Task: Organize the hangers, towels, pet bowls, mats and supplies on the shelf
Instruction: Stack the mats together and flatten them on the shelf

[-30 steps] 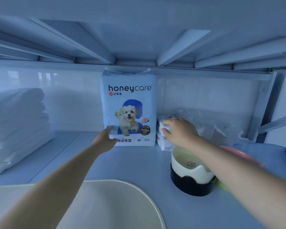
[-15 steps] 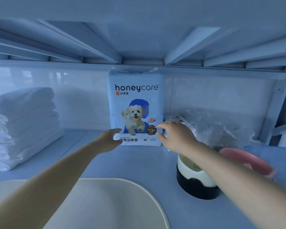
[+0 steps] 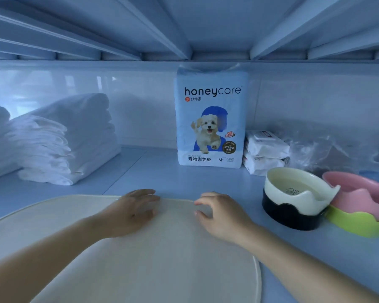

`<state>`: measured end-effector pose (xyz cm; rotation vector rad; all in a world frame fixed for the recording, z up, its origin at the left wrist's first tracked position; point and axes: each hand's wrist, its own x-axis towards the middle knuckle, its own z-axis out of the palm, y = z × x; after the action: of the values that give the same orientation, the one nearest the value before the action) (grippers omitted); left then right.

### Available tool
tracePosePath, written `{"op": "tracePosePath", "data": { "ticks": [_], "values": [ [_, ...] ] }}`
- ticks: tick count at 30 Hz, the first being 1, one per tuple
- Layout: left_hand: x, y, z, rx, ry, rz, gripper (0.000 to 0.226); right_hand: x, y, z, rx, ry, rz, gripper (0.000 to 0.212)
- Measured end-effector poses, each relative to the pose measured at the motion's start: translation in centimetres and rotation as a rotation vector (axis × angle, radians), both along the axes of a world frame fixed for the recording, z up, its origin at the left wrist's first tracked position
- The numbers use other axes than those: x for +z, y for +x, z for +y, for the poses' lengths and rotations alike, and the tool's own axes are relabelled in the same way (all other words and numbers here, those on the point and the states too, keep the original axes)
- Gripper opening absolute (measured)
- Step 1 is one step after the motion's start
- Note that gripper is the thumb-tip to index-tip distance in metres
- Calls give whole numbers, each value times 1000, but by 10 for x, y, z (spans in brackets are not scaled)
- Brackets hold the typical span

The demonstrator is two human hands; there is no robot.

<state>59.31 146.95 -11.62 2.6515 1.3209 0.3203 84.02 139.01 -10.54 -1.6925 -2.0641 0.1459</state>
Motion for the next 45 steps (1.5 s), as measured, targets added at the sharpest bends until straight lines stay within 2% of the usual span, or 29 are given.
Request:
{"op": "tracePosePath", "data": {
  "ticks": [3, 4, 7, 11, 19, 23, 27, 33, 42, 45],
  "values": [
    [-6, -12, -13, 44, -15, 29, 104, -13, -4, -6, 17, -40, -33, 41],
    [-7, -11, -15, 53, -12, 36, 106, -15, -1, -10, 11, -48, -16, 41],
    [-7, -8, -14, 57, 7, 56, 89, -18, 2, -15, -6, -65, 8, 41],
    [-8, -11, -18, 58, -6, 24, 83, -20, 0, -16, -9, -52, -26, 41],
    [-7, -14, -25, 72, 21, -68, 50, -25, 2, -16, -22, -54, -11, 38],
    [-5, -19, -28, 23, -13, -84, 53, -21, -2, -22, -40, -68, -28, 37],
    [0, -35, -36, -115, 11, -10, 43, -9, -25, -44, -67, -6, -71, 35],
    [0, -81, -53, -307, 21, 12, 42, -7, -108, -99, -4, -13, 21, 29],
    [5, -156, -94, -403, -73, -32, 39, -13, -186, -143, -73, -22, 90, 23],
    [8, -178, -109, -442, -118, -49, 36, -17, -201, -155, -59, -55, 128, 28]
  ]
}}
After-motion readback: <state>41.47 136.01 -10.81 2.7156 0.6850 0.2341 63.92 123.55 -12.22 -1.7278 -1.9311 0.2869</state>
